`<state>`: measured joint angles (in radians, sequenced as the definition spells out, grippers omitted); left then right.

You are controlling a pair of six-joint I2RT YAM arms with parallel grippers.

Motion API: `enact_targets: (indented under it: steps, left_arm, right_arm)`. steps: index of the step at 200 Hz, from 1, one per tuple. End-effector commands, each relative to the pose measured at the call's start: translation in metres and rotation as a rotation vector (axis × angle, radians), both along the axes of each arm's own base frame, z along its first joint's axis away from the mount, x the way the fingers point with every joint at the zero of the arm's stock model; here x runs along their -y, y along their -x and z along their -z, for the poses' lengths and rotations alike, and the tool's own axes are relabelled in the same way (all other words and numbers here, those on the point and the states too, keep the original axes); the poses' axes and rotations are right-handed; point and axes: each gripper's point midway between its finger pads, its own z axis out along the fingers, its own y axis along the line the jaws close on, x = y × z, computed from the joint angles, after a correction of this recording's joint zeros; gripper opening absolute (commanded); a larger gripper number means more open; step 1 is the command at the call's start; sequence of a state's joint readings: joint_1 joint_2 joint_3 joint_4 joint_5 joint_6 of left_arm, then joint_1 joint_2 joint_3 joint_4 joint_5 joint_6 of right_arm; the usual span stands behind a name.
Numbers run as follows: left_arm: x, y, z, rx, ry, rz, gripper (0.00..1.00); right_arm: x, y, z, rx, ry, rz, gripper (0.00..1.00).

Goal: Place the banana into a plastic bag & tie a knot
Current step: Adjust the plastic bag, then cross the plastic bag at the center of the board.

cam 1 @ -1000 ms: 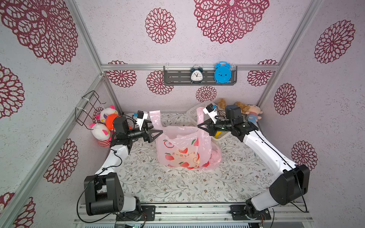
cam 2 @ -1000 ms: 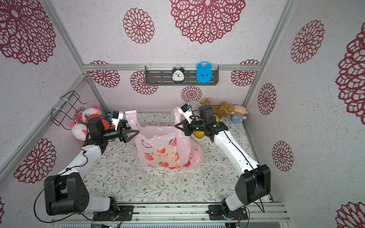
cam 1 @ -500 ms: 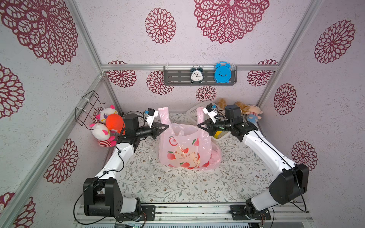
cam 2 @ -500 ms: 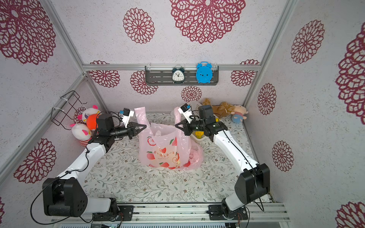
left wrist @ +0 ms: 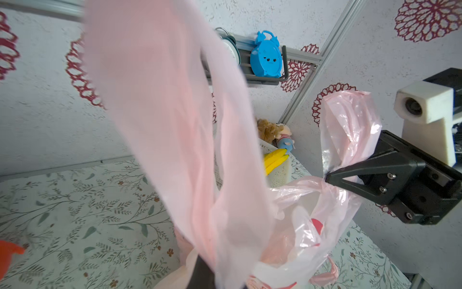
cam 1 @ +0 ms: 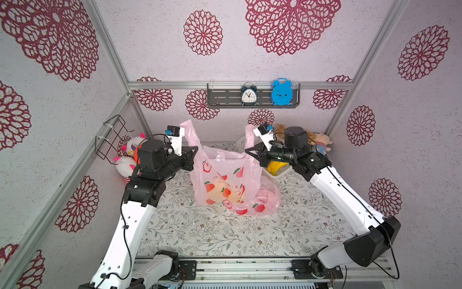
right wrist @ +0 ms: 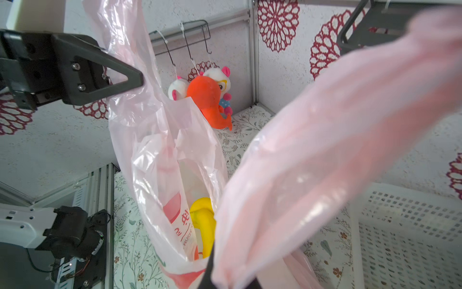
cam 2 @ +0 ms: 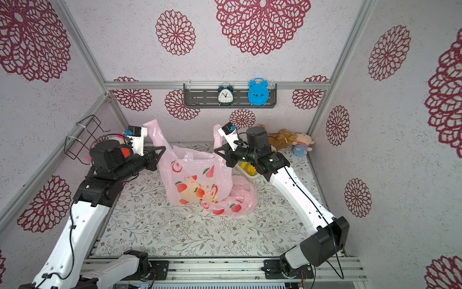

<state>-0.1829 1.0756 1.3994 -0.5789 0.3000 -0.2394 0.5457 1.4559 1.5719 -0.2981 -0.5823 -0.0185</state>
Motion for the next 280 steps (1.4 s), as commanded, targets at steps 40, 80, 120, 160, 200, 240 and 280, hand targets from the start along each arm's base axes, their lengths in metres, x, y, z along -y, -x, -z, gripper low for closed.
enact_targets:
  steps: [40,80,120,160,200,240,280]
  left_arm:
    - [-0.038,0.006,0.049,-0.184,-0.118,-0.205,0.0]
    - [-0.005,-0.02,0.095,-0.273,-0.061,-0.087,0.0]
    - [0.061,-0.021,0.096,-0.257,-0.024,0.119,0.0]
    - [0.12,-0.021,0.103,-0.285,0.002,0.3,0.0]
    - [0.115,-0.025,0.126,-0.346,-0.177,0.33,0.0]
    - [0.11,-0.013,0.172,-0.536,-0.371,0.425,0.0]
    - [0.122,-0.002,0.184,-0.562,-0.41,0.55,0.0]
  right_arm:
    - [-0.049,-0.01,0.029,-0.08,-0.11,-0.057,0.0]
    - [-0.038,-0.036,0.095,-0.123,0.067,0.074,0.0]
    - [0.027,-0.036,0.093,-0.077,0.161,0.268,0.0]
    - [0.099,-0.033,0.079,-0.029,0.188,0.462,0.0]
    - [0.088,-0.01,0.08,-0.011,0.145,0.298,0.0]
    - [0.047,0.035,0.101,0.071,0.179,-0.028,0.0]
    - [0.017,0.064,0.125,0.116,0.285,-0.238,0.0]
